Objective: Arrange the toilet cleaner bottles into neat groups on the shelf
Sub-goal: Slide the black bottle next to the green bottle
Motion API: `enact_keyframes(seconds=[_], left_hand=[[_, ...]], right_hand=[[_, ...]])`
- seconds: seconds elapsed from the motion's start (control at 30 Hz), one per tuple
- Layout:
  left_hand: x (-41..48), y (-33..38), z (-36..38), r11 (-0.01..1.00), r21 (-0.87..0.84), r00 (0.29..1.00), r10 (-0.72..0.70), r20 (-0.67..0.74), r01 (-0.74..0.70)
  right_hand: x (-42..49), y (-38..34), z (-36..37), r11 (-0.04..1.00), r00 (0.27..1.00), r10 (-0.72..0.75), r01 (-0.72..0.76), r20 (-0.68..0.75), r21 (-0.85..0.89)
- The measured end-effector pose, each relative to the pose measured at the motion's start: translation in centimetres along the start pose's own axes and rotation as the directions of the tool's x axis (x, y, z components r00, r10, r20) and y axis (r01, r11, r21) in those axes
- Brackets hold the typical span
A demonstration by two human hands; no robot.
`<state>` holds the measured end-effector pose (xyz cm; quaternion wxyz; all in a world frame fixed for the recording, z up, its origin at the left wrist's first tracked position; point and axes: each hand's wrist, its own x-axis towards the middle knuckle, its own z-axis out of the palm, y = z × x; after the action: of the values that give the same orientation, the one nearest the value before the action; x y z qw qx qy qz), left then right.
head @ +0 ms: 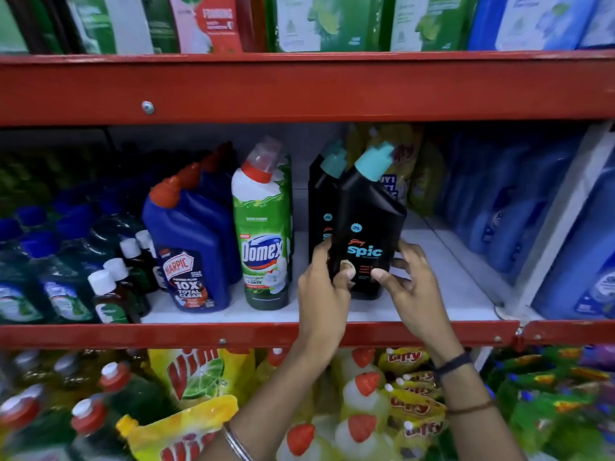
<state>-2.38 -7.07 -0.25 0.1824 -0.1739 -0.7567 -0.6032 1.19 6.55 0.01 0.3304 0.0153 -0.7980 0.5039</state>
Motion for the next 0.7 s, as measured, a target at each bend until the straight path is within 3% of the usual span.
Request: enact_keyframes(seconds=[0.27, 0.47, 0.7], left_hand=[[0.1, -2.3, -1.7, 0.999, 0.012, 0.998, -0.053, -0.039, 0.053], [0.0, -2.8, -1.6, 0.997, 0.081, 1.000, 0.011, -0.011, -0.010], [-0.2, -2.7, -2.9, 0.988, 0.096, 0.987, 0.110, 0.114, -0.121]], right_hand=[[0.4, 0.5, 3.4, 0.999, 0.997, 0.039, -0.041, 0.070, 0.032], [0.7, 0.9, 3.4, 0.997, 0.994, 0.071, -0.073, 0.082, 0.027], [-0.2, 1.4, 2.8, 0.984, 0.990, 0.120, -0.129, 0.080, 0.121]])
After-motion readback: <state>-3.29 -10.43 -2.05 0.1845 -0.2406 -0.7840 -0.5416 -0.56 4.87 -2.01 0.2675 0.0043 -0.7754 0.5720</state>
